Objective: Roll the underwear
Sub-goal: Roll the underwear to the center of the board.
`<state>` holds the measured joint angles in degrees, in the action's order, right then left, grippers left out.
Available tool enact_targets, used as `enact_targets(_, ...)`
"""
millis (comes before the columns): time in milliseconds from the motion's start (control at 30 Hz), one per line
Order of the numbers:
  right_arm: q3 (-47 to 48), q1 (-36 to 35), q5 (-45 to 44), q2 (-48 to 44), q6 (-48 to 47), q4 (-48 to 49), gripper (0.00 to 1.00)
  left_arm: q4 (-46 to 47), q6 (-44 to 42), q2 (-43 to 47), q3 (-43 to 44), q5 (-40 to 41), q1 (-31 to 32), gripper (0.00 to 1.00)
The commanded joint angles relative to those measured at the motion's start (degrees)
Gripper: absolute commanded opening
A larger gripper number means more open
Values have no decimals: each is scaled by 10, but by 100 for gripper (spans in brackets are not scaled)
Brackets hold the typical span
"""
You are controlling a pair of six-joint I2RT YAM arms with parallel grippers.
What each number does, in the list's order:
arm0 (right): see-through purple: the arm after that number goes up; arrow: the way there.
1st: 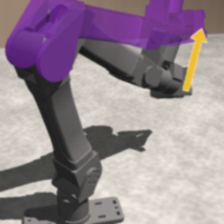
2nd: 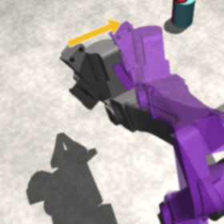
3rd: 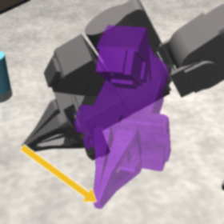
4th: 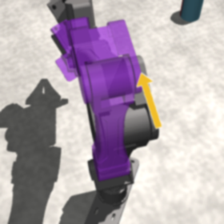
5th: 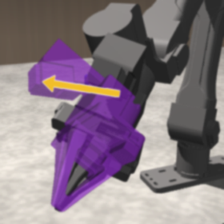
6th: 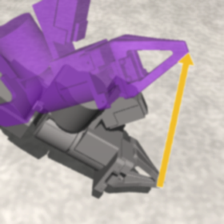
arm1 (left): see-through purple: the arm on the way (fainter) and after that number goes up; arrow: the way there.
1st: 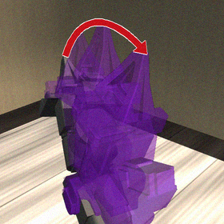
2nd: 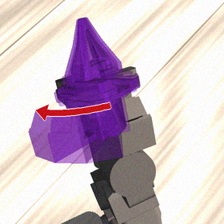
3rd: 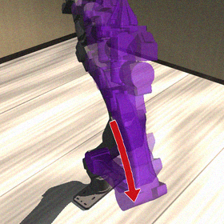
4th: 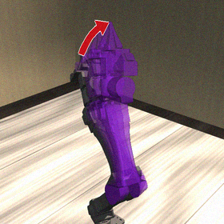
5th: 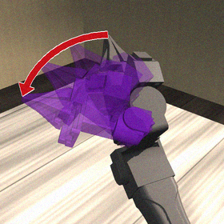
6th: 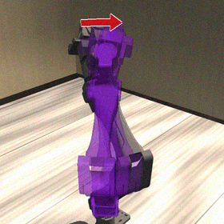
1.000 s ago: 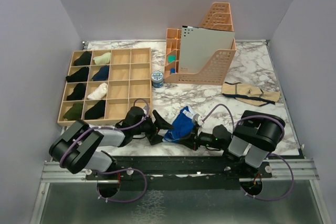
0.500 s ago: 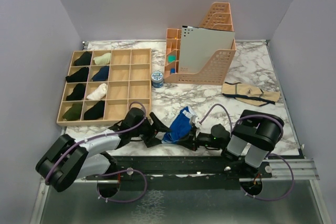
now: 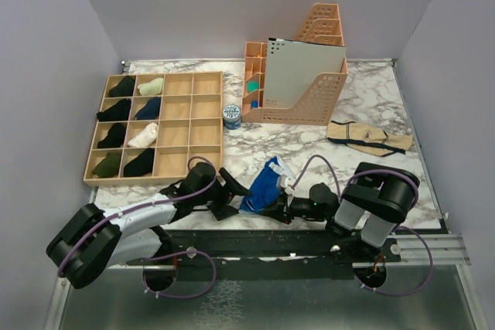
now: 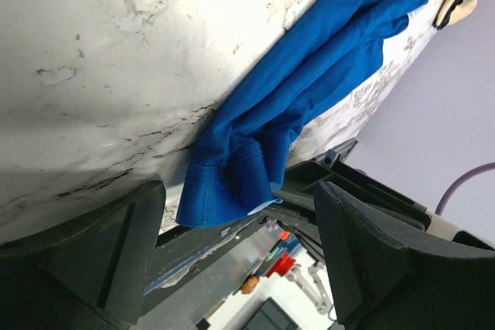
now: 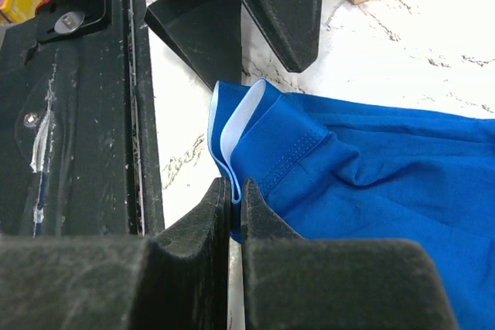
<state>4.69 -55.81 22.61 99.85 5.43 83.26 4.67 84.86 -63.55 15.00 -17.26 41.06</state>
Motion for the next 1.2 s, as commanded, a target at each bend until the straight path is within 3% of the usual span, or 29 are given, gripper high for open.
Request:
enact_targets(0, 3, -4, 5, -12, -36, -50, 1, -82, 65, -8, -18, 52, 10, 85)
enact_targets(367, 8, -23, -20, -22, -87, -81, 0, -93, 39, -81, 29, 54, 18, 79)
enact_targets(733, 8, -26, -35, -33, -95, -98, 0, -97, 18, -112, 43, 65, 32, 53)
enact_targets(800, 9, -26, -34, -33, -95, -102, 1, -96, 15, -114, 44, 68, 34, 41)
enact_targets(933, 11, -27, -37, -34, -96, -108, 1, -97, 4, -114, 49, 71, 40, 34)
enact_targets(1067, 11, -28, -40, -36, -96, -112, 1, -107, -5, -112, 56, 77, 45, 34)
enact_targets(1167, 12, -28, -41, -38, -97, -118, 0, -112, -8, -102, 57, 84, 48, 47)
